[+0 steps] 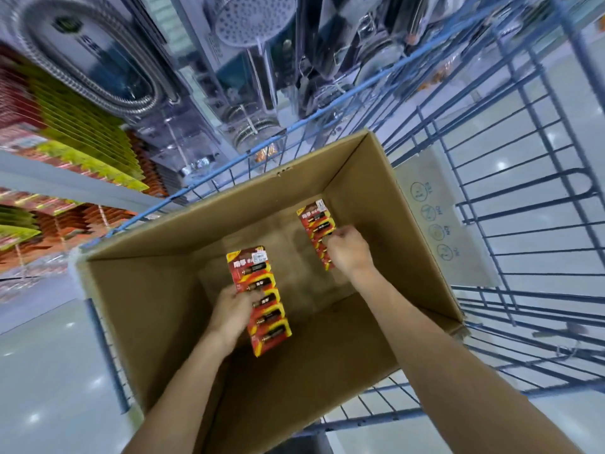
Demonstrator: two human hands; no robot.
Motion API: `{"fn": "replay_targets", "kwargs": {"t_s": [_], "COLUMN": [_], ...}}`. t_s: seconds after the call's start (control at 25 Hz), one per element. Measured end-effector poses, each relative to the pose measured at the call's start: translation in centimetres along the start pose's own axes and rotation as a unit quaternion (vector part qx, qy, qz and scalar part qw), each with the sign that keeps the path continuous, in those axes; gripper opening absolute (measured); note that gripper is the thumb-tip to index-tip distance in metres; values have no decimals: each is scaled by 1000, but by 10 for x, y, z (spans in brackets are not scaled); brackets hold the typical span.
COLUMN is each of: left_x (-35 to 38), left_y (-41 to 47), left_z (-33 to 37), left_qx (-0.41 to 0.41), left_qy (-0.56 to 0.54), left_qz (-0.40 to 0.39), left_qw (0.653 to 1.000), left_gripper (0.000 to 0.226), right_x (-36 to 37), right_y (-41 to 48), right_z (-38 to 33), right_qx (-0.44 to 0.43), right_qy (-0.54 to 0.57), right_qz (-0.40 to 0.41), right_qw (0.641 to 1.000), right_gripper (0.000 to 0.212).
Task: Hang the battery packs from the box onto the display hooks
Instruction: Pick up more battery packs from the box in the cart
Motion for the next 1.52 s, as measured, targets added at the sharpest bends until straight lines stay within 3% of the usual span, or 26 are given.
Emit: {"fn": "replay_targets", "kwargs": {"t_s": [0.2,0.36,0.48,0.6,0.8,1.0,1.24,1.52], "left_x": [-10,-20,-28,-30,-26,-26,-40,-90], "left_y": [-35,-42,-38,-35,-45,-79,-160,-253], "left_z": [3,-2,-9,-13,-7,14,42,60], "left_qx": [28,60,70,70,65,89,132,229], "left_qy": [-99,-135,-150,-158,-145,-123,-162,-184], "left_qz": [-10,4,47,70,71,52,42,13], "left_qw": [995,989,985,982,985,987,977,956], "left_gripper": [30,34,36,34,28,18,23,34], "right_x": [31,57,78,90,97,69,33,46], "right_y": [91,146,157,148,127,58,-84,-222], "right_z": [23,54,67,74,84,50,-7,-68], "right_qx": [47,77,66,79,65,65,-69,-192], "right_qy": [-126,-151,-222,-179,2,100,233,313], "right_qz": [-25,17,95,135,88,-21,-132,-173], "right_qw": [991,985,968,971,994,993,961,914], "right_gripper": [40,86,89,94,78,60,72,37]}}
Point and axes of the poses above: each hand's wrist, its own y-axis towards the middle knuckle, its own x-axis out of the palm, z = x × y, the point moved 3 cm from there along y, towards the middle knuckle, and after that the axes turned 10 degrees about -z, right-handed, at the moved point
